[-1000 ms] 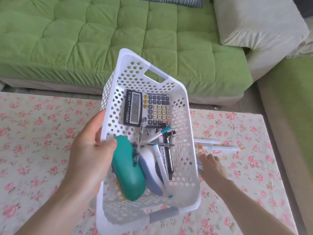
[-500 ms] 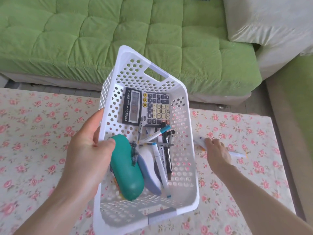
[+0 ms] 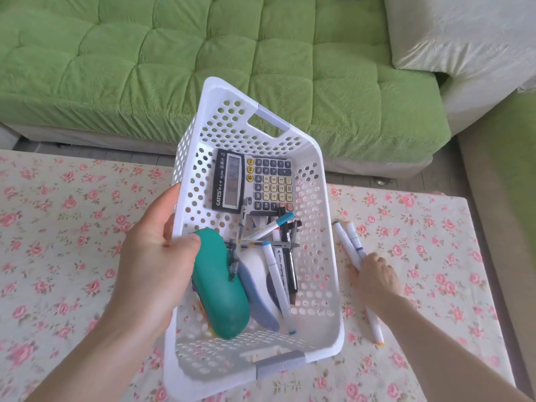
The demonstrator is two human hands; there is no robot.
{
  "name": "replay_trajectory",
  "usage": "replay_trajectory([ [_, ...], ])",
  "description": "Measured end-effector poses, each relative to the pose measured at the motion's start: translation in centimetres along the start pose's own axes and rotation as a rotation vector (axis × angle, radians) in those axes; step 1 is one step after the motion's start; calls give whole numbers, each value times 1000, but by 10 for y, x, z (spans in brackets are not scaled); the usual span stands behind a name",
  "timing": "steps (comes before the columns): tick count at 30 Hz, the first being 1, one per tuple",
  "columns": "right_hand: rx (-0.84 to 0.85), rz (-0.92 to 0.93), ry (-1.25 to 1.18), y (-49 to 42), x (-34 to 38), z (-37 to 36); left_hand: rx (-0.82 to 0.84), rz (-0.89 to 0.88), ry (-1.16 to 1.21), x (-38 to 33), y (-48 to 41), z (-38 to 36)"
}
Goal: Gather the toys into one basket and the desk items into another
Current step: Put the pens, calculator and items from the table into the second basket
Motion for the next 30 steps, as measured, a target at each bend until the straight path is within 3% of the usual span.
replay_trajectory([
  [3,-11,-56,-232,4,8,9,-8,-1,4,1,0,1],
  [8,-208,-56,-562,13,37,72,-39,14,34,2,8,9],
  [11,-254,127,-567,35,72,109,-33,17,38,4,13,14],
  [17,19,334,-535,104,134,106,-27,-3,63,4,22,30],
  [21,147,323,-578,131,142,108,-17,2,58,2,29,48],
  [26,-190,264,-539,135,102,144,-2,66,59,3,37,76],
  [28,-124,165,-534,131,81,139,1,102,70,4,41,86],
  [30,46,55,-584,137,68,132,7,141,113,0,46,100],
])
Point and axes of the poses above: each hand's wrist, its own y-axis away from the middle knuckle, its own z-axis out of the back of the hand, x = y × z, the point moved 8 cm from there along -y, towards the middle knuckle, and after that the axes turned 11 degrees about -x, right-handed, at the moved point
